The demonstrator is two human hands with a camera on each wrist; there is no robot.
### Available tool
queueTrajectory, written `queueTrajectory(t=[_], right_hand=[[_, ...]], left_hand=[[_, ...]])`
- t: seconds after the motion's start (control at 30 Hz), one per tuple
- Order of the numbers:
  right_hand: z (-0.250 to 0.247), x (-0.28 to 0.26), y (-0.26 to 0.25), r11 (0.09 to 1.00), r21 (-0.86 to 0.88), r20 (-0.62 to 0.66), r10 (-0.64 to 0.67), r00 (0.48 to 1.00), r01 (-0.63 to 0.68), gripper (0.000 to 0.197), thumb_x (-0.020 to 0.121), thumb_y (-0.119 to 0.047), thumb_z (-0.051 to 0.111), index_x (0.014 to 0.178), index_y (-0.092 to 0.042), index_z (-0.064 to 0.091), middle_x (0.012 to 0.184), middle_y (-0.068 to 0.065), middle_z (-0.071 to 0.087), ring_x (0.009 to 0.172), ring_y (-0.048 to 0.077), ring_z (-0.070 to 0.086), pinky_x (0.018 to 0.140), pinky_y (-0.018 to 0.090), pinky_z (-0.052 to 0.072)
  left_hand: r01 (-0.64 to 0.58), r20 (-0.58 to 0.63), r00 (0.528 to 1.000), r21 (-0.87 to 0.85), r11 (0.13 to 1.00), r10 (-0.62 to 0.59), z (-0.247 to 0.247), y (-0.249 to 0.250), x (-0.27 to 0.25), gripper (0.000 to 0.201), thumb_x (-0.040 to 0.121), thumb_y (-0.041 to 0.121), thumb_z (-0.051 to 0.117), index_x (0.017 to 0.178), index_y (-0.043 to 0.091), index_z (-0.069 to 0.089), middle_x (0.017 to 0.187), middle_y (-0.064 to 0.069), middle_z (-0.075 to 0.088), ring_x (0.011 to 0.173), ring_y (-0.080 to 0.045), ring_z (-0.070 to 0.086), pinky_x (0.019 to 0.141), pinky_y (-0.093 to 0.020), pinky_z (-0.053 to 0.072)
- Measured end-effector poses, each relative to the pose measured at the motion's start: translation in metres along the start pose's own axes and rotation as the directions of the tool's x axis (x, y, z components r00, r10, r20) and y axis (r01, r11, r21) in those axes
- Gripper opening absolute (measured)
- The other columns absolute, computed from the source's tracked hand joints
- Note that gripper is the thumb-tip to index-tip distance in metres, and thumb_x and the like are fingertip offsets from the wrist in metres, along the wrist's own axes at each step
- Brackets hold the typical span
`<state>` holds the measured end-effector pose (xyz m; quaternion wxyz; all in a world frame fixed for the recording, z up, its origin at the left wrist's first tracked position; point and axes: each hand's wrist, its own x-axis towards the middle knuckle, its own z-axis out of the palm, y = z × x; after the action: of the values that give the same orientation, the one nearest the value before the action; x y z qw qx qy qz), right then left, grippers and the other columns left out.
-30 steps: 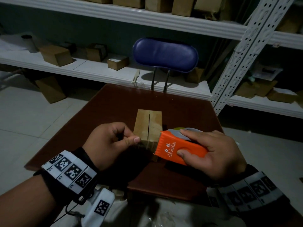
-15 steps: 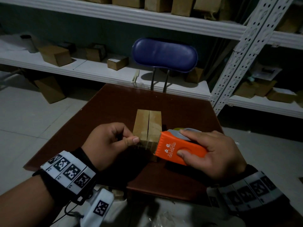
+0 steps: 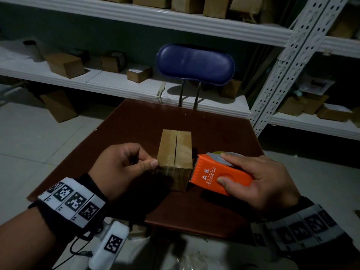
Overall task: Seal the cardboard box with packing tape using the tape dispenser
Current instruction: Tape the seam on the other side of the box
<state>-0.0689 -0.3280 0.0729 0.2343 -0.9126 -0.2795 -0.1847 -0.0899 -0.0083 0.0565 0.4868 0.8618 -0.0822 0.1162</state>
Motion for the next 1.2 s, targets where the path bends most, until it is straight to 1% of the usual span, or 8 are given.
queueTrajectory(t=[0.07, 0.2, 0.4, 0.53, 0.67, 0.97, 1.07, 1.2], right_hand=[[0.0, 0.0, 0.0, 1.0, -0.013, 0.01, -0.003, 1.0, 0.003, 0.061, 0.075, -0.064, 0.062, 0.121, -0.026, 0.073, 0.115, -0.006, 0.075, 0.107, 0.006, 0.055, 0.081, 0.028, 0.047], [-0.001, -0.001, 0.001, 1.0, 0.002, 0.014, -0.017, 1.0, 0.017, 0.061, 0.076, -0.063, 0.062, 0.122, -0.024, 0.072, 0.113, -0.012, 0.071, 0.104, -0.012, 0.047, 0.08, 0.022, 0.042], [-0.001, -0.003, 0.005, 1.0, 0.014, 0.008, -0.02, 1.0, 0.02, 0.062, 0.076, -0.064, 0.063, 0.124, -0.026, 0.07, 0.115, -0.023, 0.059, 0.102, -0.014, 0.044, 0.08, 0.025, 0.046], [-0.002, -0.004, 0.008, 1.0, 0.01, 0.016, 0.014, 1.0, -0.014, 0.062, 0.076, -0.066, 0.063, 0.124, -0.027, 0.071, 0.118, -0.01, 0.072, 0.097, -0.009, 0.053, 0.081, 0.029, 0.052], [-0.002, -0.006, 0.006, 0.999, -0.018, 0.053, 0.049, 0.997, -0.048, 0.064, 0.075, -0.068, 0.061, 0.125, -0.028, 0.07, 0.117, -0.006, 0.074, 0.092, 0.008, 0.068, 0.081, 0.032, 0.054], [0.002, -0.004, 0.01, 0.997, -0.023, 0.08, 0.078, 0.994, -0.077, 0.064, 0.075, -0.069, 0.059, 0.125, -0.031, 0.07, 0.116, -0.006, 0.075, 0.09, 0.003, 0.063, 0.079, 0.025, 0.046], [0.003, -0.004, 0.012, 0.996, -0.017, 0.089, 0.087, 0.992, -0.086, 0.064, 0.075, -0.07, 0.06, 0.126, -0.032, 0.069, 0.117, -0.007, 0.074, 0.092, 0.007, 0.066, 0.08, 0.027, 0.049], [0.004, -0.006, 0.015, 0.992, -0.02, 0.099, 0.123, 0.987, -0.121, 0.065, 0.072, -0.073, 0.059, 0.127, -0.038, 0.067, 0.116, -0.009, 0.074, 0.091, 0.016, 0.069, 0.082, 0.028, 0.049]], left_hand=[[-0.001, 0.0, 1.0, 0.006, 1.0, 0.001, 0.0, 0.0, -0.001, 0.022, 0.071, 0.044, 0.07, 0.07, 0.022, 0.068, 0.076, 0.007, 0.073, 0.066, -0.012, 0.068, 0.061, -0.027, 0.054], [0.004, -0.009, 1.0, 0.007, 1.0, -0.004, 0.001, -0.001, 0.0, 0.02, 0.071, 0.042, 0.072, 0.069, 0.022, 0.068, 0.074, 0.008, 0.073, 0.066, -0.012, 0.068, 0.064, -0.036, 0.056], [-0.018, 0.001, 1.0, 0.018, 1.0, 0.018, -0.001, -0.001, -0.002, 0.022, 0.072, 0.046, 0.07, 0.072, 0.025, 0.068, 0.074, 0.006, 0.073, 0.066, -0.012, 0.068, 0.064, -0.036, 0.054], [-0.024, -0.014, 1.0, 0.01, 1.0, 0.024, -0.003, -0.005, -0.001, 0.017, 0.071, 0.044, 0.071, 0.078, 0.029, 0.068, 0.074, 0.008, 0.073, 0.066, -0.011, 0.068, 0.061, -0.026, 0.054], [-0.012, 0.01, 1.0, 0.021, 1.0, 0.012, -0.003, -0.009, -0.001, 0.02, 0.069, 0.046, 0.071, 0.08, 0.029, 0.068, 0.075, 0.011, 0.073, 0.066, -0.01, 0.068, 0.059, -0.016, 0.05], [0.013, 0.007, 1.0, 0.065, 0.998, -0.014, -0.001, -0.013, 0.002, 0.02, 0.069, 0.046, 0.07, 0.066, 0.026, 0.067, 0.076, 0.015, 0.072, 0.067, -0.008, 0.068, 0.061, -0.023, 0.053], [0.023, 0.002, 1.0, 0.038, 0.999, -0.023, -0.002, -0.014, 0.002, 0.022, 0.069, 0.046, 0.07, 0.074, 0.025, 0.069, 0.075, 0.012, 0.073, 0.066, -0.01, 0.068, 0.065, -0.035, 0.057], [0.017, -0.001, 1.0, 0.049, 0.999, -0.017, -0.001, -0.013, 0.001, 0.021, 0.069, 0.046, 0.071, 0.082, 0.03, 0.068, 0.074, 0.013, 0.073, 0.066, -0.009, 0.068, 0.064, -0.035, 0.057]])
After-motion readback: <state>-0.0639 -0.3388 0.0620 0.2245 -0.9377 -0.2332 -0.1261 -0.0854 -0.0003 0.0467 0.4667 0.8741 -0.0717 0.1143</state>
